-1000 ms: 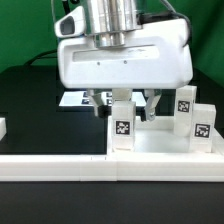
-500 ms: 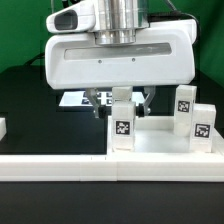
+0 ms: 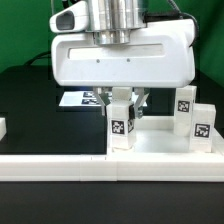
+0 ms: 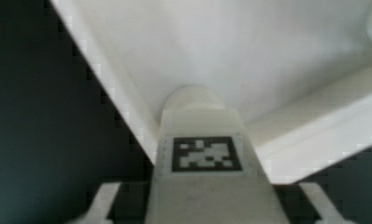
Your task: Assemble square table
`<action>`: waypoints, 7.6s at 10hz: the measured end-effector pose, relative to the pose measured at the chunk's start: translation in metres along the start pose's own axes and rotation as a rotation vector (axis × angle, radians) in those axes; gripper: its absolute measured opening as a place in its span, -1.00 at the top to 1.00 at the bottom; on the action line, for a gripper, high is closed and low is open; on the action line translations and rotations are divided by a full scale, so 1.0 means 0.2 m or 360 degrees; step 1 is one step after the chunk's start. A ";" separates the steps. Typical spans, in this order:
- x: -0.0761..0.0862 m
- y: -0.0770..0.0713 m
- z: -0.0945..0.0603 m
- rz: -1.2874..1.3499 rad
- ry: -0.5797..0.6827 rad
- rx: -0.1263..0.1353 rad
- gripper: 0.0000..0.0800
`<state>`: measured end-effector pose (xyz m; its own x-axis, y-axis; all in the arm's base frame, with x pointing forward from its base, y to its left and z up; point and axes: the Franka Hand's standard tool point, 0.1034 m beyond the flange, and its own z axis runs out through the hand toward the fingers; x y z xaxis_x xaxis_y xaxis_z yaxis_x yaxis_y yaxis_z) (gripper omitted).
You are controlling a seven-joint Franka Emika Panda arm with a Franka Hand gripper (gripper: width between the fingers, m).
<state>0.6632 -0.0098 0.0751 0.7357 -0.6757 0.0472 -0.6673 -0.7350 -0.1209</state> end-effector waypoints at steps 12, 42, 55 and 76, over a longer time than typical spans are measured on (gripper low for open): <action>-0.02 -0.03 0.00 0.0354 -0.0011 0.0126 -0.61; -0.02 -0.06 0.03 0.0733 0.0024 0.0029 -0.62; 0.01 -0.03 0.03 0.0363 0.0083 -0.0063 0.27; -0.13 -0.11 -0.24 0.1986 -0.0084 0.0138 -0.62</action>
Offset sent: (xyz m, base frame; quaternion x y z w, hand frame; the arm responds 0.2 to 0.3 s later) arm 0.0212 0.0227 0.0034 0.1087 -0.0392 0.4026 0.9080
